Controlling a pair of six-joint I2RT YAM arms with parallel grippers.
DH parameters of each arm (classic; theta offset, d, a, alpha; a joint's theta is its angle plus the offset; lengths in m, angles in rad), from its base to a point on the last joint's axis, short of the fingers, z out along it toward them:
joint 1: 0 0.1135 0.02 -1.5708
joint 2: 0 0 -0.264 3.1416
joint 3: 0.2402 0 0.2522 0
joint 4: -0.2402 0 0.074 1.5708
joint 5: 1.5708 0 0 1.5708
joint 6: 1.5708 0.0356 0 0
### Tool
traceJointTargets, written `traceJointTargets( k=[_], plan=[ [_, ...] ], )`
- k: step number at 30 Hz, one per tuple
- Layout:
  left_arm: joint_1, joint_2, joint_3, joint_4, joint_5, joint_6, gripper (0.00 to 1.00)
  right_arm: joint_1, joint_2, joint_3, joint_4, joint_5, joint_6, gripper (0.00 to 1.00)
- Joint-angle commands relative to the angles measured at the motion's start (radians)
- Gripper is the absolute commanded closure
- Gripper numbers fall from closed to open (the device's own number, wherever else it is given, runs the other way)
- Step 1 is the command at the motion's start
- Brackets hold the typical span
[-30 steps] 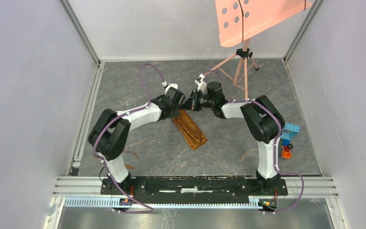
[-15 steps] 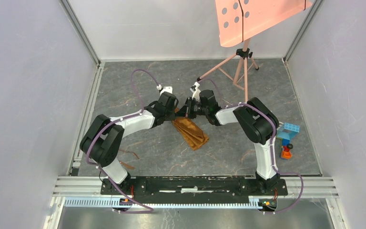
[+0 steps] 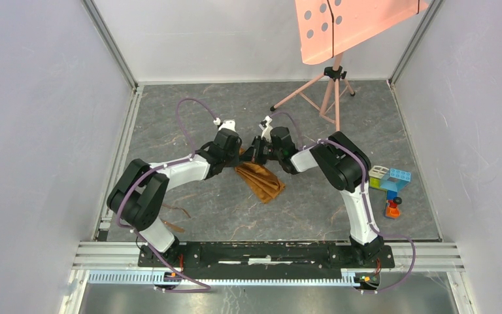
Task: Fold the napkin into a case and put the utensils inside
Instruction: Stuff the top corner of the smaller-rectangle-folded napkin into the folded napkin.
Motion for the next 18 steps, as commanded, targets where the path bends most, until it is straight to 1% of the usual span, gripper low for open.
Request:
traceJointTargets(
  k=[1, 2, 4, 6, 7, 8, 10, 13, 16, 18],
  plan=[
    [0.004, -0.037, -0.010, 0.067, 0.027, 0.012, 0.98, 0.007, 0.048, 0.027, 0.095, 0.039, 0.029, 1.00],
    [0.008, -0.039, -0.012, 0.061, 0.021, 0.011, 0.98, 0.007, 0.046, 0.017, 0.139, 0.028, 0.044, 0.99],
    [0.017, -0.044, -0.025, 0.064, 0.018, 0.006, 0.98, 0.011, 0.043, 0.016, 0.181, -0.023, 0.068, 0.91],
    [0.027, -0.048, -0.027, 0.050, 0.005, 0.002, 0.98, 0.000, 0.019, -0.012, 0.247, -0.070, 0.097, 0.86],
    [0.032, -0.050, -0.028, 0.048, 0.002, 0.001, 0.98, -0.008, -0.006, -0.044, 0.268, -0.074, 0.100, 0.80],
    [0.037, -0.050, -0.030, 0.043, 0.002, 0.001, 0.98, -0.012, -0.027, -0.059, 0.264, -0.080, 0.086, 0.75],
    [0.047, -0.053, -0.032, 0.038, 0.001, -0.001, 0.98, -0.019, -0.060, -0.059, 0.202, -0.097, 0.030, 0.69],
    [0.055, -0.058, -0.040, 0.040, 0.005, -0.005, 0.98, -0.025, -0.074, -0.070, 0.196, -0.131, 0.010, 0.65],
    [0.057, -0.064, -0.048, 0.047, 0.009, -0.006, 0.98, -0.027, -0.085, -0.087, 0.192, -0.124, -0.013, 0.59],
    [0.059, -0.067, -0.050, 0.048, 0.016, -0.004, 0.98, -0.026, -0.078, -0.084, 0.179, -0.118, -0.025, 0.57]
  ],
)
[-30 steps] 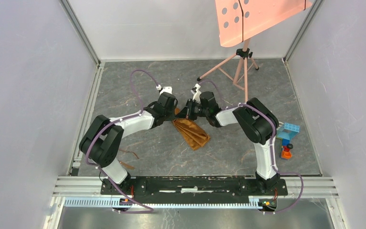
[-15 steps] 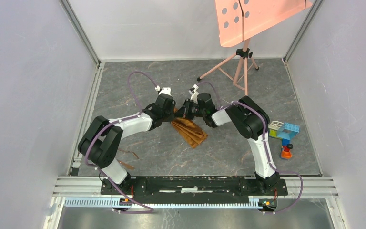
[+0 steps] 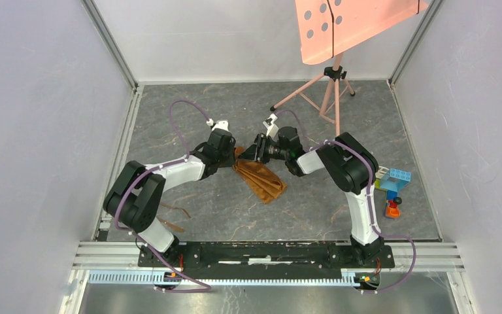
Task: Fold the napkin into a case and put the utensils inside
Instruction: Stuff the top corner of the smaller-rectangle-folded napkin into the folded napkin.
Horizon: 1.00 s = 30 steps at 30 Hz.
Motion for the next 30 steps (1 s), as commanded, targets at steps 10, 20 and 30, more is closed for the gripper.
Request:
traceJointTargets(
  k=[10, 20, 30],
  plan=[
    [0.006, -0.048, -0.001, 0.039, 0.035, -0.001, 0.98, 0.019, 0.042, 0.071, 0.004, -0.017, -0.047, 0.76],
    [0.021, -0.068, 0.008, 0.024, 0.067, -0.041, 0.98, 0.104, 0.155, 0.210, -0.100, 0.107, -0.074, 0.85],
    [0.069, -0.106, -0.031, -0.004, 0.057, -0.051, 0.98, 0.031, 0.022, 0.138, -0.155, -0.011, -0.137, 0.59]
  ],
)
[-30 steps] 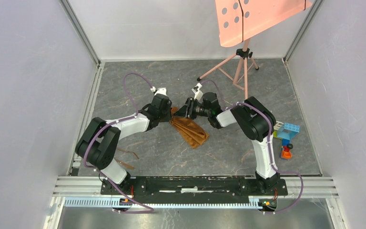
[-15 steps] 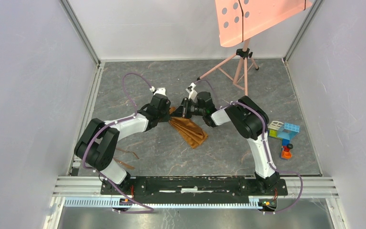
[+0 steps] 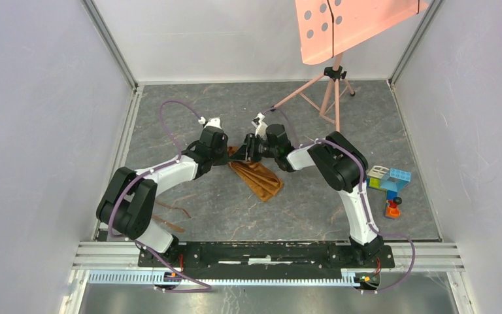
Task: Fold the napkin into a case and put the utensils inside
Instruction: Stuff the top corner of the smaller-rectangle-folded napkin into the folded napkin.
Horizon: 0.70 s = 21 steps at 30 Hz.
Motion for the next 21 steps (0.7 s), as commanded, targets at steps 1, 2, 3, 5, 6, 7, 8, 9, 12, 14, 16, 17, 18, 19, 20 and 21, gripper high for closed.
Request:
traceJointTargets(
  k=[1, 2, 3, 5, 6, 7, 8, 9, 12, 14, 16, 17, 18, 19, 20, 21],
  plan=[
    [0.019, -0.039, -0.019, 0.032, 0.018, -0.027, 0.98, -0.026, -0.081, -0.041, -0.018, -0.060, -0.037, 0.59],
    [0.020, -0.037, -0.018, 0.033, 0.019, -0.024, 0.98, -0.029, -0.083, -0.043, -0.017, -0.067, -0.037, 0.60],
    [0.020, -0.037, -0.016, 0.032, 0.020, -0.021, 0.98, -0.029, -0.081, -0.048, -0.006, -0.071, -0.032, 0.61],
    [0.021, -0.030, -0.009, 0.033, 0.021, -0.017, 0.98, -0.030, -0.077, -0.056, 0.026, -0.085, -0.009, 0.61],
    [0.021, -0.025, -0.008, 0.032, 0.023, -0.016, 0.98, -0.029, -0.078, -0.064, 0.037, -0.090, -0.005, 0.60],
    [0.021, -0.023, -0.007, 0.032, 0.027, -0.015, 0.98, -0.030, -0.084, -0.072, 0.045, -0.084, -0.004, 0.58],
    [0.021, -0.022, -0.007, 0.032, 0.028, -0.016, 0.98, -0.031, -0.089, -0.081, 0.046, -0.075, -0.006, 0.56],
    [0.021, -0.021, -0.007, 0.032, 0.029, -0.017, 0.98, -0.033, -0.087, -0.080, 0.045, -0.071, -0.007, 0.56],
    [0.021, -0.023, -0.008, 0.032, 0.037, -0.017, 0.98, -0.035, -0.046, -0.050, 0.076, -0.092, 0.032, 0.68],
    [0.021, -0.021, -0.006, 0.032, 0.043, -0.016, 0.98, -0.030, -0.024, -0.030, 0.106, -0.100, 0.062, 0.76],
    [0.021, -0.022, -0.007, 0.032, 0.050, -0.011, 0.98, -0.024, -0.003, -0.005, 0.109, -0.100, 0.071, 0.81],
    [0.021, -0.024, -0.006, 0.032, 0.051, -0.009, 0.98, -0.020, 0.009, 0.010, 0.105, -0.100, 0.073, 0.82],
    [0.020, -0.023, -0.004, 0.032, 0.054, -0.007, 0.98, -0.014, 0.020, 0.025, 0.095, -0.098, 0.073, 0.83],
    [0.021, -0.024, -0.002, 0.032, 0.055, -0.005, 0.98, -0.008, 0.038, 0.045, 0.088, -0.100, 0.077, 0.85],
    [0.020, -0.023, 0.002, 0.032, 0.057, -0.004, 0.98, -0.004, 0.050, 0.057, 0.090, -0.103, 0.086, 0.85],
    [0.021, -0.020, 0.004, 0.032, 0.057, -0.002, 0.98, 0.002, 0.061, 0.066, 0.099, -0.102, 0.096, 0.86]
  ],
)
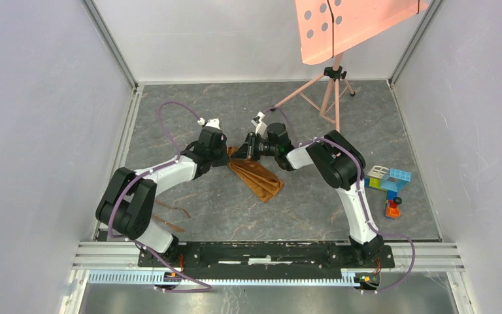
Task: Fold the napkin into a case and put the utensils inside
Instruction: Stuff the top corner of the smaller-rectangle-folded napkin into the folded napkin.
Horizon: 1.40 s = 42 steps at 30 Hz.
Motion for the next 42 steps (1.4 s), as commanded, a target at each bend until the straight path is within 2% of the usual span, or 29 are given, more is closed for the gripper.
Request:
traceJointTargets(
  k=[1, 4, 7, 9, 10, 11, 13, 15, 19, 21, 23, 28, 30, 32, 35, 39, 40, 42],
  plan=[
    [0.005, -0.012, 0.022, 0.032, 0.023, 0.002, 0.98, 0.030, 0.056, 0.077, 0.045, -0.012, 0.037, 0.87],
    [0.003, 0.006, 0.033, 0.033, 0.045, 0.002, 0.98, 0.059, 0.100, 0.151, -0.020, 0.019, 0.026, 0.86],
    [0.006, 0.069, 0.095, -0.028, 0.071, -0.018, 0.98, 0.086, 0.153, 0.235, -0.130, 0.053, -0.008, 0.79],
    [0.009, 0.080, 0.118, -0.078, 0.045, -0.052, 0.98, 0.062, 0.132, 0.159, -0.074, 0.068, 0.023, 0.76],
    [0.011, 0.069, 0.111, -0.089, 0.025, -0.067, 0.95, 0.050, 0.122, 0.127, -0.022, 0.057, 0.043, 0.74],
    [0.015, 0.054, 0.098, -0.091, 0.013, -0.076, 0.89, 0.041, 0.118, 0.117, -0.013, 0.040, 0.046, 0.73],
    [0.027, 0.023, 0.073, -0.090, -0.002, -0.090, 0.74, 0.032, 0.095, 0.107, -0.043, 0.024, 0.014, 0.70],
    [0.049, 0.000, 0.063, -0.109, 0.007, -0.100, 0.64, 0.028, 0.060, 0.091, -0.072, 0.021, -0.021, 0.67],
    [0.077, -0.086, 0.027, -0.119, 0.016, -0.116, 0.59, 0.020, 0.016, 0.058, -0.069, 0.017, -0.035, 0.67],
    [0.086, -0.113, 0.014, -0.108, 0.035, -0.127, 0.64, 0.016, 0.004, 0.050, -0.071, 0.015, -0.040, 0.69],
    [0.091, -0.106, 0.021, -0.110, 0.052, -0.134, 0.72, 0.015, -0.001, 0.044, -0.063, 0.014, -0.038, 0.76],
    [0.092, 0.008, 0.086, -0.087, 0.148, -0.125, 0.84, 0.020, 0.019, 0.050, -0.030, 0.006, -0.014, 0.93],
    [0.092, 0.058, 0.106, -0.071, 0.178, -0.135, 0.86, 0.023, 0.026, 0.049, -0.009, 0.003, -0.001, 0.92],
    [0.091, 0.094, 0.123, -0.057, 0.194, -0.142, 0.87, 0.023, 0.018, 0.043, -0.004, 0.004, 0.003, 0.86],
    [0.092, 0.126, 0.133, -0.029, 0.189, -0.141, 0.87, 0.021, -0.004, 0.042, -0.051, 0.011, -0.033, 0.84],
    [0.093, 0.198, 0.186, -0.056, 0.167, -0.120, 0.88, 0.016, -0.031, 0.029, -0.100, 0.014, -0.064, 0.91],
    [0.094, 0.214, 0.188, -0.061, 0.162, -0.123, 0.88, 0.014, -0.048, 0.010, -0.094, 0.011, -0.068, 0.90],
    [0.094, 0.228, 0.183, -0.068, 0.157, -0.121, 0.88, 0.004, -0.101, -0.017, -0.132, 0.000, -0.118, 0.81]
  ],
)
